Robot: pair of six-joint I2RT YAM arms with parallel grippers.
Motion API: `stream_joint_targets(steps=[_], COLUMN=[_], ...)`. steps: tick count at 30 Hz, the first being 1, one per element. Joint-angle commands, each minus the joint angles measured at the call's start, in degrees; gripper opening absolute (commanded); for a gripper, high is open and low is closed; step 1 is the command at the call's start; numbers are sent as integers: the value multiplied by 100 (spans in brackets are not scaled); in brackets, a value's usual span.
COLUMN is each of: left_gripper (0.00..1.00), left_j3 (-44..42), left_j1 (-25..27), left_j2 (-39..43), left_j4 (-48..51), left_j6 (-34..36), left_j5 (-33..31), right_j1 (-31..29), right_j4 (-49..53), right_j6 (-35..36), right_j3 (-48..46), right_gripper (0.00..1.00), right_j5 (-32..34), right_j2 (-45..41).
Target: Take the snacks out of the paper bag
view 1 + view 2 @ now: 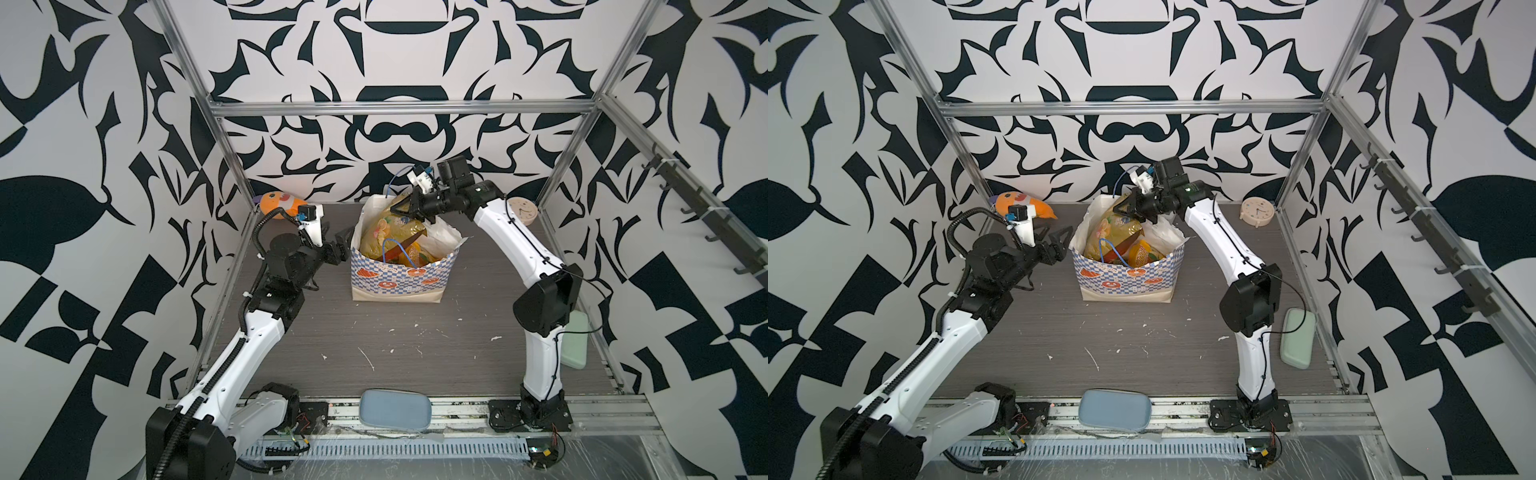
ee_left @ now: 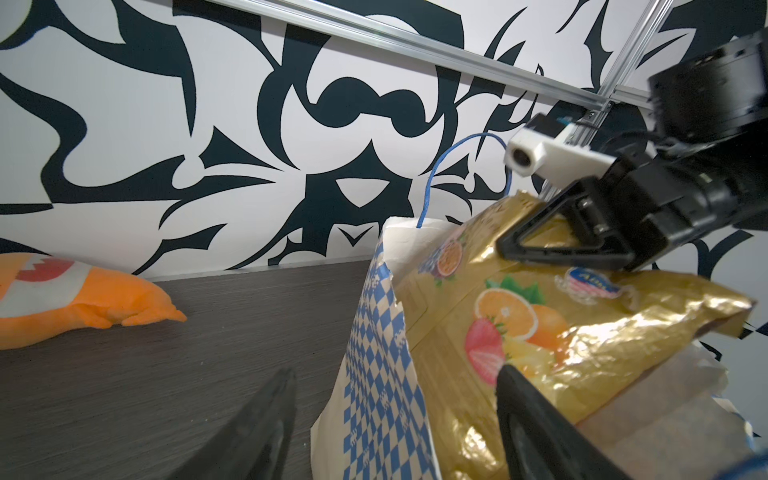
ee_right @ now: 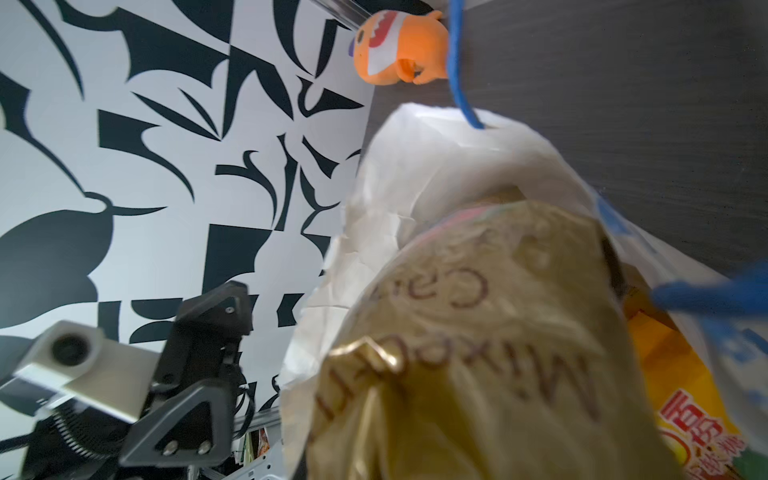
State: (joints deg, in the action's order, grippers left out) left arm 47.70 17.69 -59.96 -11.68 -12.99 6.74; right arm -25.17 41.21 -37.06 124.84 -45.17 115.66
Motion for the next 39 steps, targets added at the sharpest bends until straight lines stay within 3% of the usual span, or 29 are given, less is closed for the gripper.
stream_joint_targets(steps=[1,12,22,39], left_gripper=[78,79,84,84], left_j3=[-85,-161,-338,-162], left_j1=[11,8,17,16], left_j2=[151,274,497,47], left_j4=[-80,-196,-387,-561], left_j6=[51,95,152,122], left_j5=[-71,64,154,218], right_j1=[65,583,1207,2202], right_j4=[-1028,-1296,-2089,-2261], right_j6=[-113,-274,-478,-820], right_j3=[511,437,-426,-127], right_gripper=[0,0,0,0], right_j5=[-593,-511,-498,-512], right_j2=[-656,-1237,-2219,-2458])
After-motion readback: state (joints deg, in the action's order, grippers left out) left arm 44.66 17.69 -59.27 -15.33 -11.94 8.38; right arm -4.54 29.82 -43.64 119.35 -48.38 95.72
